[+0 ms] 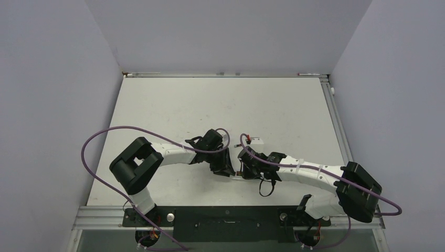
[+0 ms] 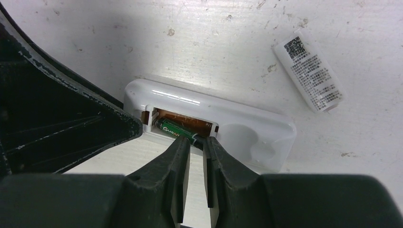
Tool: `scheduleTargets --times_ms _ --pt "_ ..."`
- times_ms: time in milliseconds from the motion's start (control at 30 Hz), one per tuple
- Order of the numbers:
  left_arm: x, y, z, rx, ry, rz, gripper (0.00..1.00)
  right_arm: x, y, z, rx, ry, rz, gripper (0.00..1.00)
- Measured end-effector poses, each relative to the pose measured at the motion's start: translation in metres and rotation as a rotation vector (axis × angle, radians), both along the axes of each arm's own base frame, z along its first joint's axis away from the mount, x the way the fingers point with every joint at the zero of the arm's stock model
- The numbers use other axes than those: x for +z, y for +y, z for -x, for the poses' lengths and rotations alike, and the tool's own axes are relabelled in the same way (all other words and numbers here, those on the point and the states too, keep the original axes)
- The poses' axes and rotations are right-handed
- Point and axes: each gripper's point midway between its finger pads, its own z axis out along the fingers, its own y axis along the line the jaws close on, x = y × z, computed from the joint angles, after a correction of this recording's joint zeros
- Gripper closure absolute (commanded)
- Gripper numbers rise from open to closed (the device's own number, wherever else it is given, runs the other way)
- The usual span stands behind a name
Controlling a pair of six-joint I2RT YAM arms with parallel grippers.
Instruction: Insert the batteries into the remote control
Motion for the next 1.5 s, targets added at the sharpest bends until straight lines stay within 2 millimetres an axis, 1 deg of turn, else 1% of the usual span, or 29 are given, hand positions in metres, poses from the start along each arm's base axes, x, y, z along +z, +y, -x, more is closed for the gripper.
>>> scheduleTargets --times_ms 367,500,567,733,900,967,1033,1100,1200,1267,1333,1400,1433,1500 --pt "0.000 0.000 0.000 0.000 0.000 0.000 0.74 -0.005 0.001 -0.002 0.032 -0.001 0.022 0.91" --pt "0.000 0.000 0.000 0.000 0.001 0.000 0.74 -0.006 0.002 -0.001 0.057 0.003 0.041 0.91" --pt "0.000 0.000 0.000 0.000 0.001 0.000 0.74 -0.009 0.009 0.000 0.083 0.008 0.043 0.91" --pt "0.000 0.000 0.000 0.000 0.002 -0.001 0.74 -0.008 0.032 -0.002 0.147 -0.019 0.071 0.91" --pt "0.000 0.001 0.000 0.001 0.003 -0.003 0.74 -0.008 0.031 -0.003 0.163 -0.041 0.152 0.91" --pt "0.000 0.001 0.000 0.002 0.004 -0.003 0.74 -0.007 0.029 -0.004 0.161 -0.042 0.167 0.91" --pt "0.000 0.000 0.000 0.004 0.006 -0.002 0.74 -0.007 0.027 -0.004 0.160 -0.039 0.184 0.87" --pt "0.000 0.000 0.001 0.003 0.006 -0.002 0.74 -0.006 0.020 -0.003 0.159 -0.034 0.216 0.83" --pt "0.000 0.001 0.000 0.001 0.005 -0.003 0.73 -0.002 0.009 -0.005 0.157 -0.029 0.254 0.71" --pt "0.001 0.001 0.000 0.000 0.002 -0.008 0.68 0.007 0.003 -0.009 0.149 -0.040 0.257 0.64" --pt "0.002 0.002 -0.001 -0.002 -0.007 -0.020 0.60 0.020 -0.005 -0.015 0.132 -0.065 0.247 0.61" --pt "0.003 0.006 0.000 -0.005 -0.020 -0.037 0.52 0.034 -0.013 -0.024 0.109 -0.099 0.229 0.61" --pt "0.006 0.008 0.001 -0.003 -0.024 -0.046 0.49 0.042 -0.018 -0.030 0.095 -0.116 0.217 0.62" --pt "0.012 0.011 0.001 -0.003 -0.038 -0.051 0.44 0.049 -0.026 -0.039 0.075 -0.135 0.208 0.71"
